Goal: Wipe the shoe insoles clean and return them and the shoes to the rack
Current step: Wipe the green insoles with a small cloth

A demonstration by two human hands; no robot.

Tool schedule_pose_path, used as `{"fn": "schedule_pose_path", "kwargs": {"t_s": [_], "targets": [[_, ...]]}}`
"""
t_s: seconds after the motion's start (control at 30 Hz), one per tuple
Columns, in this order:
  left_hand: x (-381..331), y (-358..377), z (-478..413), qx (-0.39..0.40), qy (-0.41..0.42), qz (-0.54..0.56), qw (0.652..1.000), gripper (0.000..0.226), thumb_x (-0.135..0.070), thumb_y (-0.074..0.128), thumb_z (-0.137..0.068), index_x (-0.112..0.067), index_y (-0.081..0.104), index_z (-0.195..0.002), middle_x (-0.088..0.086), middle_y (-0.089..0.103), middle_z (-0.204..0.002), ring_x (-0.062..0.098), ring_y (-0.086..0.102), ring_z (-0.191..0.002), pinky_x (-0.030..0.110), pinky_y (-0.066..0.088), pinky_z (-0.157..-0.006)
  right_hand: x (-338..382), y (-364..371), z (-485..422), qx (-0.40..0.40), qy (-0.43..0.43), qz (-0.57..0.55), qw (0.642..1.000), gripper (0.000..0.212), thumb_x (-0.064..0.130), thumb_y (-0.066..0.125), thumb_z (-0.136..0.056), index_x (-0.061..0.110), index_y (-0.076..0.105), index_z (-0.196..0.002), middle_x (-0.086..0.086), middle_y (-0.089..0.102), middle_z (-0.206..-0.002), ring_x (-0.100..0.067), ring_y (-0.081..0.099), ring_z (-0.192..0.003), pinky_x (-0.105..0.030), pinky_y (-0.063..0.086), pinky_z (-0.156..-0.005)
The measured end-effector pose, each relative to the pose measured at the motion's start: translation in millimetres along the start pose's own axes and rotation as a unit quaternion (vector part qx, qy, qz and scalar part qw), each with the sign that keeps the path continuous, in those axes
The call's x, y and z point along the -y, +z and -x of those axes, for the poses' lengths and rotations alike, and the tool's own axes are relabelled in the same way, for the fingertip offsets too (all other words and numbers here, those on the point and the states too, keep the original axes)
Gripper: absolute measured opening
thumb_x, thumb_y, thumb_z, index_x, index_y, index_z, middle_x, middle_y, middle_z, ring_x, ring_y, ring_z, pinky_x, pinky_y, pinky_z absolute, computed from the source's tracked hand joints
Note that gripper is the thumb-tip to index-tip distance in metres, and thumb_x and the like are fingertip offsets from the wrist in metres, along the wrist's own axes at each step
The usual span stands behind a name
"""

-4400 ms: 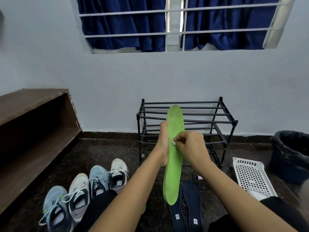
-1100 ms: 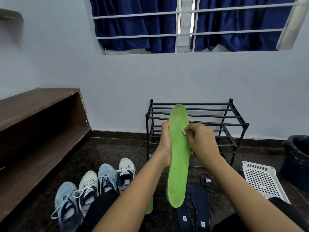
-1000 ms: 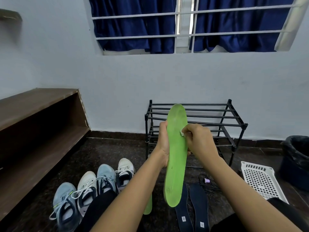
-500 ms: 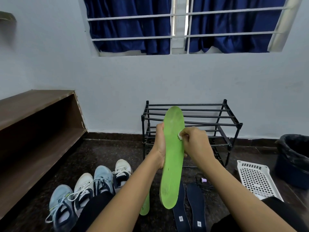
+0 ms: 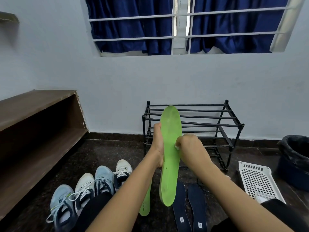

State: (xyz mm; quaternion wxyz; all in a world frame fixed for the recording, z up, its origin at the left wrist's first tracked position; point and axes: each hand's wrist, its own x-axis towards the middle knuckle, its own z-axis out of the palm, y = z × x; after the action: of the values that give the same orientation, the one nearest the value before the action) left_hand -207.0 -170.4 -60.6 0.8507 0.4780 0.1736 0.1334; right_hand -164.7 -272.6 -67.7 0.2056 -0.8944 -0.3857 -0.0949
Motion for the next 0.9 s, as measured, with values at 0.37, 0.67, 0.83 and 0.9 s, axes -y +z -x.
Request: {"fn": "schedule_pose_path", "kwargs": {"t_s": [0.37,0.67,0.83,0.9], "targets": [[8.3,10.6,3.0,0.022,-0.023,-0.003,0.999,0.048,-0.049,0.03,-0.087,-0.015,0.056,-0.065,0.003,0.052,-0.061,0.018,0.046,-0.051,0.025,0.035,-0.051,-16.8,-2.1,-13.6,-0.14,0.029,-0.033,0.989,0.021,-0.01,0.053,-0.081,0.001,0.069,-0.086,-0.016,0.061,-0.083,-0.033,0.054,-0.079,-0.032,0.038,-0.06],[5.6,2.2,-6.3,-0.017,-0.007,0.008,1.0,0.055,-0.054,0.03,-0.088,-0.013,0.06,-0.071,0.004,0.057,-0.065,0.018,0.052,-0.055,0.024,0.039,-0.051,7.8,1.2,2.9,-0.061,-0.003,-0.07,0.996,0.023,0.001,0.051,-0.085,0.011,0.07,-0.093,-0.01,0.064,-0.094,-0.028,0.058,-0.09,-0.032,0.042,-0.074],[4.7,1.9,-5.8,-0.014,-0.01,-0.001,1.0,0.06,-0.055,0.028,-0.09,-0.013,0.063,-0.066,0.005,0.059,-0.064,0.019,0.054,-0.055,0.026,0.04,-0.054,3.1,1.2,0.6,-0.087,0.008,-0.135,0.987,0.016,0.007,0.06,-0.084,0.013,0.074,-0.09,-0.007,0.07,-0.09,-0.023,0.064,-0.084,-0.034,0.05,-0.079],[8.3,4.5,-3.1,-0.007,-0.018,-0.02,1.0,0.058,-0.053,0.028,-0.091,-0.015,0.061,-0.062,0.003,0.057,-0.061,0.018,0.052,-0.054,0.026,0.038,-0.054,-0.9,1.4,-3.1,-0.096,0.012,-0.133,0.986,0.014,0.008,0.062,-0.084,0.013,0.074,-0.089,-0.007,0.07,-0.089,-0.024,0.064,-0.081,-0.036,0.051,-0.077]]}}
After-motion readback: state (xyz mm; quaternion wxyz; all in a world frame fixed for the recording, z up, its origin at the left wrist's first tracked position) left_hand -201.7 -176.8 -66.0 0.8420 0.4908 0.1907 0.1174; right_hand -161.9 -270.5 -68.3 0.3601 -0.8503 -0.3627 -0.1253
